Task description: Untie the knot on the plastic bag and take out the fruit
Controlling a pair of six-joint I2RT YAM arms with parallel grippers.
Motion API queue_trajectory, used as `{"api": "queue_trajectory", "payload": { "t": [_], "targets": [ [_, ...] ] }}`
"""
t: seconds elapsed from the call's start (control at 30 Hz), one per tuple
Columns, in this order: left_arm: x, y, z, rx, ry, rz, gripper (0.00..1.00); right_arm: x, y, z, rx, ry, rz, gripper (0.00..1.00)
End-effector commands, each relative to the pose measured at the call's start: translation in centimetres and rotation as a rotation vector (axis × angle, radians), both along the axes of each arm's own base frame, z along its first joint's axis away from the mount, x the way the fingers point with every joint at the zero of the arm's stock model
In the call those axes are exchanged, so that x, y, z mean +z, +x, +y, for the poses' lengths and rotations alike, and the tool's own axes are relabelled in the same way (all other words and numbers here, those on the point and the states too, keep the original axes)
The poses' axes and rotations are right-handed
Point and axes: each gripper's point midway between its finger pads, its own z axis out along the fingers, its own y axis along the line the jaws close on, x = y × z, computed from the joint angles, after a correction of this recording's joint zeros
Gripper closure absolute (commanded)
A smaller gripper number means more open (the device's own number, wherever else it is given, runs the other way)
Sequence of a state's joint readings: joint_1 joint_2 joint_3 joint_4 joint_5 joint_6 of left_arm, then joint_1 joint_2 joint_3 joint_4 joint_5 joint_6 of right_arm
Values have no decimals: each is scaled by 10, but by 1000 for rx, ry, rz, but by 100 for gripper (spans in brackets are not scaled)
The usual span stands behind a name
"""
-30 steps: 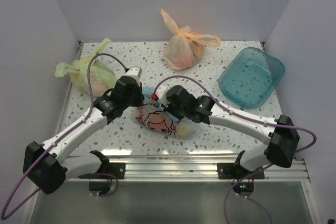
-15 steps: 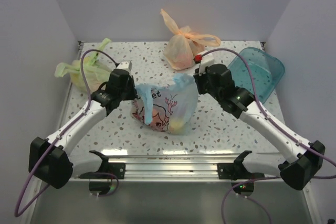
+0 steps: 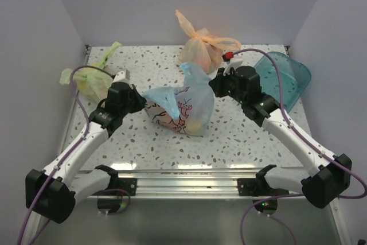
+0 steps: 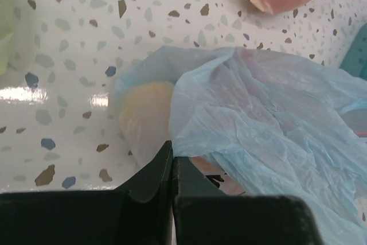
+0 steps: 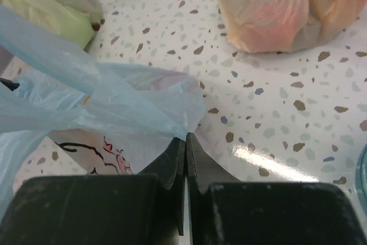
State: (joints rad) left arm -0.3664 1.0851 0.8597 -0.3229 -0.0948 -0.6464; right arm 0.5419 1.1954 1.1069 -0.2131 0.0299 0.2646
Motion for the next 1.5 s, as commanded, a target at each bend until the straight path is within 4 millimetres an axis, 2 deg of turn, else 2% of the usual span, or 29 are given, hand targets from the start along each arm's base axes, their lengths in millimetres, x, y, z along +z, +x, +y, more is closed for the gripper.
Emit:
{"api": "queue_trajectory", "payload": {
  "t": [0.0,0.03,0.07,0.1,0.13,0.17,0.2,0.23,0.27,0.3,0.33,0.37,0.4,0.43,0.47,0.53,0.57,0.63,0.67,0.7,0.73,0.83,0.97,1.13,1.27,1.37,1.47],
  "targets": [
    [-25,-19,4,42,-81,33,100,-21,-13,10,90,6,25,100],
    [-34,-26,6,43,-82,51,100,-30,-17,8,100,-8,42,100],
    [-42,-32,6,36,-83,66,99,-47,-27,6,114,-20,75,100],
    [-53,-42,9,32,-76,87,94,-55,-32,4,121,-27,91,100],
    [-56,-46,10,29,-70,95,90,-63,-39,2,131,-39,112,100],
    [-50,-49,11,13,-59,75,85,-74,-47,-2,143,-50,130,100],
    [-49,-53,13,2,-45,82,69,-81,-56,-1,173,-54,153,100],
    [-41,-54,13,-9,-38,67,59,-85,-61,-1,193,-60,162,100],
    [-19,-53,14,-27,-29,10,49,-88,-68,-1,215,-60,168,100],
    [-13,-56,16,-36,-12,8,30,-91,-75,2,254,-58,183,100],
    [-1,-56,17,-44,-6,-14,21,-93,-80,3,272,-56,191,100],
    [27,-53,16,-61,2,-72,14,-95,-84,4,290,-57,197,100],
    [34,-55,16,-75,16,-72,4,-95,-86,3,298,-59,196,100],
    [44,-55,15,-91,21,-83,0,-96,-89,3,311,-66,197,100],
    [64,-52,10,-127,24,-113,0,-99,-91,2,312,-70,200,100],
    [74,-54,0,-178,30,-101,0,-97,-91,0,311,-80,183,100],
    [82,-54,-13,-222,38,-105,0,-97,-92,0,315,-85,179,100],
    [84,-56,-28,-258,69,-98,0,-95,-91,-1,313,-87,173,100],
    [82,-48,-33,-234,120,-91,0,-95,-91,-1,313,-91,171,100],
    [77,-56,-50,-287,147,-73,0,-93,-91,0,316,-90,162,100],
    [72,-56,-57,-297,168,-58,0,-91,-91,-1,315,-89,157,100],
    [51,-45,-76,-285,257,-11,0,-90,-92,1,319,-89,154,100],
    [39,-27,-88,-246,335,14,0,-91,-95,0,322,-92,151,100],
    [16,-17,-105,-249,409,55,1,-92,-97,0,320,-91,147,100],
    [-20,-9,-104,-216,488,116,9,-94,-98,-1,314,-87,145,100],
    [-36,-11,-99,-203,515,147,12,-94,-99,-3,301,-91,144,100],
    [-39,-14,-86,-168,548,146,12,-92,-95,-9,264,-106,129,100]
  ]
}}
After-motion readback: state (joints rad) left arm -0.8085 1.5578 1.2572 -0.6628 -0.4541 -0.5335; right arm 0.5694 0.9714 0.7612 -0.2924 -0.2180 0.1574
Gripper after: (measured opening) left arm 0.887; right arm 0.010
